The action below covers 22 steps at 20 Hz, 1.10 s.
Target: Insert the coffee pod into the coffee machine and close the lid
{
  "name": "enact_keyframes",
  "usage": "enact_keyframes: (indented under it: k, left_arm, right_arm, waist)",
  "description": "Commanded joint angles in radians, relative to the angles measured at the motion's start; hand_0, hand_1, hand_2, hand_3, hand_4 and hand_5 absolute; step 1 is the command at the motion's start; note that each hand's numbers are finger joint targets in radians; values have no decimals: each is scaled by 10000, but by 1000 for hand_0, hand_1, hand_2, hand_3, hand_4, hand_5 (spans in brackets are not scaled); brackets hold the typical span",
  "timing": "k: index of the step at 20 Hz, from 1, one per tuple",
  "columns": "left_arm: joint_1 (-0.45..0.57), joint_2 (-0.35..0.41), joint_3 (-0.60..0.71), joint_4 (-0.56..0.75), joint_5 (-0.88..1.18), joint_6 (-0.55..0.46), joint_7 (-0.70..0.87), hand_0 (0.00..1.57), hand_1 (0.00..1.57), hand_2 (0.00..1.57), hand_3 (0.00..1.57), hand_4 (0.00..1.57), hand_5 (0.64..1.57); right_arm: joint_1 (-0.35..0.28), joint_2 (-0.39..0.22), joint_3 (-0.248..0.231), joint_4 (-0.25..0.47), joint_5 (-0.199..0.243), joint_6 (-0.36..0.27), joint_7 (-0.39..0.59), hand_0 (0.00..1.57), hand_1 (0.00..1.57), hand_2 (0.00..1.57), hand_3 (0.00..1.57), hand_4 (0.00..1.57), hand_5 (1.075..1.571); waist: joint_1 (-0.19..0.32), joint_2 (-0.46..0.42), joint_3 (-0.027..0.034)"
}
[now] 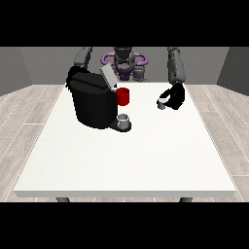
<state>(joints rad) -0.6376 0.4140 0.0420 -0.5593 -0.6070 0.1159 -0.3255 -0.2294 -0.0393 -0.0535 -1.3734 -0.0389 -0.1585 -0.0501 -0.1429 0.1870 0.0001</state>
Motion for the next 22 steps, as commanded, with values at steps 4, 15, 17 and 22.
enact_keyframes:
  k: [4, 15, 17, 22]
  left_arm:
    - [-776, 78, 73, -295, 78, -716, -271, 1388, 1388, 1408, 1353, 583, 1571]
    - [-2285, 255, 126, -1038, 81, -2178, 576, 1255, 1255, 1332, 1288, 556, 1571]
    - [-2373, 51, 26, -1090, -110, -1969, 651, 1255, 1255, 1332, 1288, 556, 1571]
    - [-3652, 530, 403, -1121, -7, -2312, 1283, 1256, 1256, 1327, 1277, 536, 1571]
  right_arm:
    - [47, -88, 166, 198, -14, 366, 7, 0, 0, 0, 0, 468, 1571]
    - [-60, 194, 75, 734, -158, 269, -190, 0, 0, 0, 0, 496, 1571]
    - [-312, 116, 117, 639, 32, 168, -352, 0, 0, 0, 0, 489, 1571]
    - [-340, -66, 217, 527, 5, 516, -291, 0, 0, 0, 0, 494, 1571]
  waist:
    - [-158, -384, -3]
    - [-281, -822, 0]
    - [-337, -621, -1]
    - [-914, -379, 2]
